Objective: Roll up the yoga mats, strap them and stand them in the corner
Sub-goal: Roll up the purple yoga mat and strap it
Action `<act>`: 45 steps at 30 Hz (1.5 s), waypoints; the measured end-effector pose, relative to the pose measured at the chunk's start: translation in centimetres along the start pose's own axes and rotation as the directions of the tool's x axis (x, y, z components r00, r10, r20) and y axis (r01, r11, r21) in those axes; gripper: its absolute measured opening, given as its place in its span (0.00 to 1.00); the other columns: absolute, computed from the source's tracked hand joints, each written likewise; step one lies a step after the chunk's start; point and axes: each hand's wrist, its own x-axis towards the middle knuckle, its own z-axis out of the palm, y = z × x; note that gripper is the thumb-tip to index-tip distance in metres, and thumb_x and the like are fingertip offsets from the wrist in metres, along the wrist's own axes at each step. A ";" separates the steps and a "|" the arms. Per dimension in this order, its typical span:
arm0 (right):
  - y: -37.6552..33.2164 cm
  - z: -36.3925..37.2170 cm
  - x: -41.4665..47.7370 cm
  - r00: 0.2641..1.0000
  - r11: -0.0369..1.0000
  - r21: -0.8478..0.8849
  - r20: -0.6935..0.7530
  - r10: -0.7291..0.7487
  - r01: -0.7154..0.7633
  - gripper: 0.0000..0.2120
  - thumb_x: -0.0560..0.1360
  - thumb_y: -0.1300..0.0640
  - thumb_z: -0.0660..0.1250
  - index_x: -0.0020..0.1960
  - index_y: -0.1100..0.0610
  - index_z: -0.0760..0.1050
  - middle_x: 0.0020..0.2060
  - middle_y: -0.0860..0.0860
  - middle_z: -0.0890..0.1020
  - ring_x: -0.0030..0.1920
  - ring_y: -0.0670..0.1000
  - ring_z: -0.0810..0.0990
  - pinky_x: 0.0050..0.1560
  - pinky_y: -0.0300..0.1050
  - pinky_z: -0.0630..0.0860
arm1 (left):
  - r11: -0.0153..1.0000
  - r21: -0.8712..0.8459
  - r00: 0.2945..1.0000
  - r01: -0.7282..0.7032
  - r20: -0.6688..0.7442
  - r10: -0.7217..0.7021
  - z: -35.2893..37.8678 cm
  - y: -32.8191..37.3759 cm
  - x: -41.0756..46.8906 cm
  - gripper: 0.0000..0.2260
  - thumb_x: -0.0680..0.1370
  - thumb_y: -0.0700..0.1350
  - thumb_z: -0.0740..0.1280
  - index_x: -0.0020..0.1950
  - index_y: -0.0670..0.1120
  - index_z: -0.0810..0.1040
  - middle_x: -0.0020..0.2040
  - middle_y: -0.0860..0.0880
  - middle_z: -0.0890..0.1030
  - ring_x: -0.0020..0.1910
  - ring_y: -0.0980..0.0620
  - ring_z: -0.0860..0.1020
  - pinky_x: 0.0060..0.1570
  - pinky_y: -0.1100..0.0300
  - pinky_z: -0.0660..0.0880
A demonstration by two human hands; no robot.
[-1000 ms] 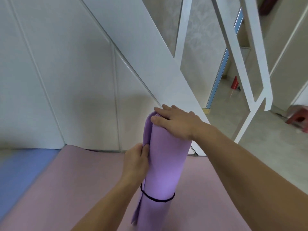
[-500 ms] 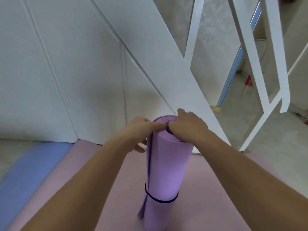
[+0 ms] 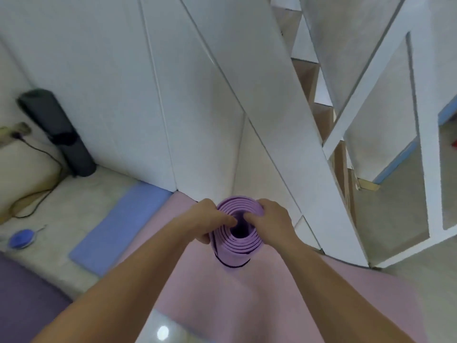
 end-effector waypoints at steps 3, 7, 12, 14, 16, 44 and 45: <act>-8.5 -2.2 -0.1 0.995 0.994 0.059 0.026 -0.092 0.090 0.09 0.75 0.52 0.69 0.53 0.53 0.78 0.43 0.48 0.79 0.44 0.51 0.78 0.43 0.43 0.71 | 0.998 -0.004 0.995 0.064 -0.081 -0.064 -6.7 2.7 -5.0 0.24 0.69 0.54 0.78 0.57 0.42 0.77 0.50 0.43 0.82 0.43 0.44 0.84 0.45 0.51 0.84; -20.3 -3.7 0.4 0.973 0.973 0.116 0.093 -0.211 0.199 0.07 0.75 0.54 0.69 0.52 0.54 0.80 0.45 0.48 0.82 0.46 0.52 0.80 0.46 0.46 0.75 | 0.989 -0.083 0.969 0.124 -0.204 -0.139 -16.5 4.5 -10.6 0.20 0.71 0.52 0.76 0.56 0.42 0.75 0.51 0.42 0.81 0.41 0.40 0.85 0.50 0.48 0.83; -33.8 -1.4 2.2 0.918 0.932 0.069 0.160 -0.362 0.355 0.09 0.75 0.55 0.70 0.55 0.55 0.80 0.48 0.51 0.83 0.48 0.54 0.80 0.50 0.47 0.76 | 0.944 -0.290 0.933 0.160 -0.269 -0.241 -28.2 3.3 -14.9 0.22 0.75 0.48 0.74 0.62 0.38 0.73 0.53 0.38 0.81 0.42 0.36 0.85 0.47 0.46 0.84; -38.7 0.8 3.1 0.894 0.913 0.047 0.187 -0.407 0.406 0.10 0.75 0.55 0.70 0.56 0.54 0.81 0.48 0.51 0.84 0.49 0.55 0.81 0.52 0.48 0.77 | 0.913 -0.370 0.930 0.172 -0.244 -0.275 -32.7 1.5 -15.8 0.26 0.74 0.49 0.73 0.66 0.38 0.71 0.56 0.35 0.81 0.41 0.36 0.85 0.45 0.46 0.84; -43.3 3.6 4.3 0.878 0.901 0.023 0.212 -0.429 0.434 0.10 0.75 0.55 0.70 0.55 0.54 0.81 0.48 0.51 0.84 0.49 0.55 0.81 0.53 0.48 0.78 | 0.890 -0.428 0.937 0.158 -0.220 -0.272 -37.2 -1.0 -15.7 0.28 0.73 0.50 0.73 0.67 0.38 0.70 0.57 0.32 0.80 0.39 0.35 0.85 0.45 0.45 0.84; -70.2 19.2 16.0 0.748 0.792 0.063 0.290 -0.596 0.607 0.16 0.77 0.58 0.69 0.64 0.53 0.78 0.54 0.51 0.83 0.50 0.51 0.79 0.54 0.47 0.78 | 0.698 -0.664 0.765 -0.268 -0.587 -0.266 -62.2 -11.1 -7.7 0.06 0.79 0.44 0.68 0.53 0.42 0.78 0.44 0.42 0.84 0.39 0.46 0.84 0.30 0.61 0.79; -70.4 19.9 17.4 0.752 0.799 0.070 0.298 -0.588 0.597 0.16 0.77 0.58 0.69 0.64 0.53 0.77 0.54 0.51 0.83 0.50 0.51 0.79 0.55 0.47 0.78 | 0.693 -0.670 0.765 -0.266 -0.584 -0.271 -62.9 -11.3 -6.4 0.05 0.79 0.43 0.68 0.52 0.42 0.78 0.42 0.42 0.84 0.37 0.48 0.83 0.29 0.62 0.78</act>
